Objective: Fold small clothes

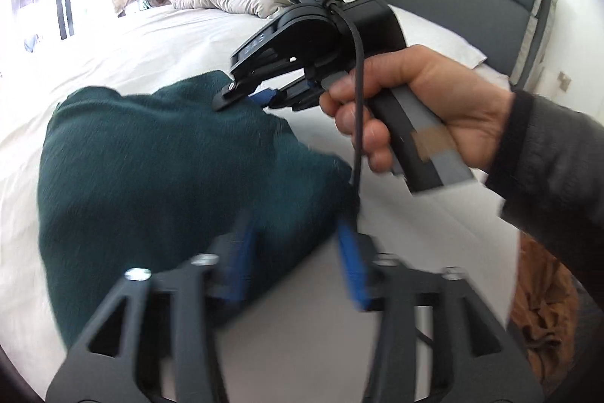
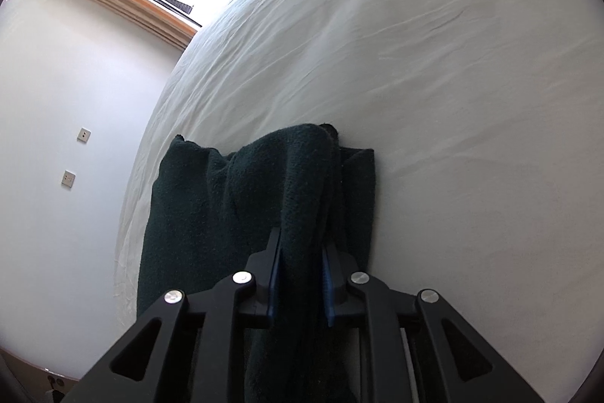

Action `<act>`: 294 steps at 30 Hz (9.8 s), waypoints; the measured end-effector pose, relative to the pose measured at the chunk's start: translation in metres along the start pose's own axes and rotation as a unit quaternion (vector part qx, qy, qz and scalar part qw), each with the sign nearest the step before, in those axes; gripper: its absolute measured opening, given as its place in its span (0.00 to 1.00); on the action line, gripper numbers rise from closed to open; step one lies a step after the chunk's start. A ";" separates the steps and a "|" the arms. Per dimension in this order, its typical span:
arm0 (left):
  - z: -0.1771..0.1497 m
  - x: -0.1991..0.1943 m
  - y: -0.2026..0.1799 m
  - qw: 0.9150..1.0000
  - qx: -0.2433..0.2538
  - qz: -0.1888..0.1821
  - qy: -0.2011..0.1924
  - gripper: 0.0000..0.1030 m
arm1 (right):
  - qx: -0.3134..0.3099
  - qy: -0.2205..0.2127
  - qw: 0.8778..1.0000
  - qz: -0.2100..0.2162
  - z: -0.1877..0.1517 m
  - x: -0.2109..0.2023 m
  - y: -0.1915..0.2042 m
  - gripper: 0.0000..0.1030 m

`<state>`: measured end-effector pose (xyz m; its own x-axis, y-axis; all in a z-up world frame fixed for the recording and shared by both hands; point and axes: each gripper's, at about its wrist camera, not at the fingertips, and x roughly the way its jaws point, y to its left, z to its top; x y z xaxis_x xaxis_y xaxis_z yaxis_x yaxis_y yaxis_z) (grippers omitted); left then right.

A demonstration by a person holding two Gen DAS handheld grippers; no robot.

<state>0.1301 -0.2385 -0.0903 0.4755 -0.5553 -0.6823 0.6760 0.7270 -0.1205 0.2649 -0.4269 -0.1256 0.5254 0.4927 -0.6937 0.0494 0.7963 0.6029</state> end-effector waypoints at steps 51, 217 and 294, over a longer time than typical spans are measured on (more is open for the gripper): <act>0.070 0.018 0.168 0.981 -0.026 0.194 -0.014 0.70 | -0.086 -0.088 0.992 -0.013 -0.075 -0.044 0.072 0.26; -0.171 -0.301 0.160 0.905 -0.236 0.354 -0.026 1.00 | -0.222 -0.184 0.934 -0.210 -0.309 -0.072 0.303 1.00; -0.182 -0.287 0.160 0.904 -0.250 0.347 -0.013 1.00 | -0.222 -0.128 0.944 -0.209 -0.317 -0.040 0.302 1.00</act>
<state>-0.0003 0.1109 -0.0450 0.7052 0.0993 -0.7020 -0.1251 0.9920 0.0146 -0.0107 -0.0953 -0.0407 0.7296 0.0478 -0.6822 -0.0336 0.9989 0.0341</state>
